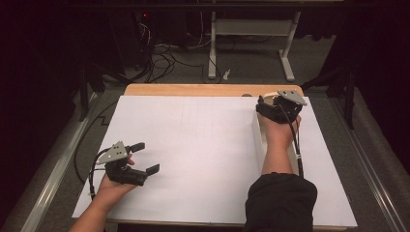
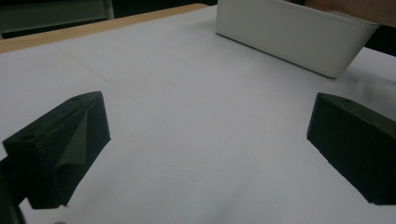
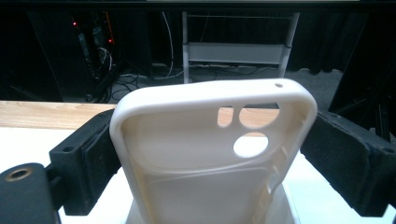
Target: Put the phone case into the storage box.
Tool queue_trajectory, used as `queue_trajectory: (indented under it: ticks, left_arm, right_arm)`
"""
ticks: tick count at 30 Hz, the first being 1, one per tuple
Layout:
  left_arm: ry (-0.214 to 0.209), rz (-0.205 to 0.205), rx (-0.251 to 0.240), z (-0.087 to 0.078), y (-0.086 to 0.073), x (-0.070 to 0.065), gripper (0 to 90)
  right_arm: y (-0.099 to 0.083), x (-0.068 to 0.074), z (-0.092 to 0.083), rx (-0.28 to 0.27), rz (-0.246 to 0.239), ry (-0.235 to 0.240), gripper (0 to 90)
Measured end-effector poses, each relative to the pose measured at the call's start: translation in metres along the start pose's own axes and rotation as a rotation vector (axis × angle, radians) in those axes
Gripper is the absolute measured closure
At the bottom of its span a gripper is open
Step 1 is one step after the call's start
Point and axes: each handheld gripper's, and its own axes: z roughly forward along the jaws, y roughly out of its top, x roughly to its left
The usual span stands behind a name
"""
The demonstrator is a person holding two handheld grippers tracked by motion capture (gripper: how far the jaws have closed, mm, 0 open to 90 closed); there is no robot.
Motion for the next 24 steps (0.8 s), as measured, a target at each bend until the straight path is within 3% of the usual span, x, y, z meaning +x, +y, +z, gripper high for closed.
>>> queue_trajectory:
  ticks: [24]
  left_arm:
    - [0.003,-0.003,0.000,-0.002,0.001,0.001,0.6]
  right_arm:
    - [0.007,0.001,0.012,0.017,-0.013,-0.003,8.2]
